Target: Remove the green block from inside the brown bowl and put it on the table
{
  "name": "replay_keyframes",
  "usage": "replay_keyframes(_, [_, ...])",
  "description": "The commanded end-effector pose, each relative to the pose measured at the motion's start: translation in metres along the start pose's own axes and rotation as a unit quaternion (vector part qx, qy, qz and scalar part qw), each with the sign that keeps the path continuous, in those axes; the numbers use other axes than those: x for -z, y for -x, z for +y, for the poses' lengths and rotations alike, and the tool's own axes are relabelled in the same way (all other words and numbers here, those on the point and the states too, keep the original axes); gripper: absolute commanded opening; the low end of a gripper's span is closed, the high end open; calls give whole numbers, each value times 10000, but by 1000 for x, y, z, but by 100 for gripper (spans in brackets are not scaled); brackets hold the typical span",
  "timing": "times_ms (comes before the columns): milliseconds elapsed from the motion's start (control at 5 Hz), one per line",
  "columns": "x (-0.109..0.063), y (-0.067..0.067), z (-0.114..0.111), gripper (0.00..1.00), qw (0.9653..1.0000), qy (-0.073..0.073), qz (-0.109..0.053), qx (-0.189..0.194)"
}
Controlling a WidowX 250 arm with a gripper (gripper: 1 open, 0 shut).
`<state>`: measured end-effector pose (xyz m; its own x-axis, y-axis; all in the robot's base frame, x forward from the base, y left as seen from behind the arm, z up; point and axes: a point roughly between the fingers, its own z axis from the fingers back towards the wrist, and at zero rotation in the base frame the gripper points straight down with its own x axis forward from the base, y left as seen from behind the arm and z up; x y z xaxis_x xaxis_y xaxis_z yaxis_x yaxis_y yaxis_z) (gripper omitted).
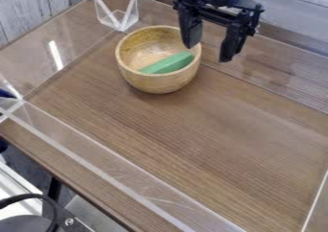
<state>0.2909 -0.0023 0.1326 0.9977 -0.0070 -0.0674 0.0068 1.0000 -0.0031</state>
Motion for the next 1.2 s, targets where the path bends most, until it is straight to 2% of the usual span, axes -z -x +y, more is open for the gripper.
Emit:
replay_keyframes(0, [1, -2, 15, 100, 9999, 27, 101, 85])
replay_keyframes(200, [1, -1, 38, 100, 9994, 70, 199, 272])
replay_keyframes(400, [15, 6, 54, 100, 9985, -190, 381, 352])
replay_keyframes(600, [34, 7, 64, 100, 9965, -427, 586, 413])
replay_keyframes(800, [48, 3, 77, 100, 9987, -61, 465, 184])
replay_keyframes(1000, [58, -3, 90, 100, 9992, 154, 377, 1])
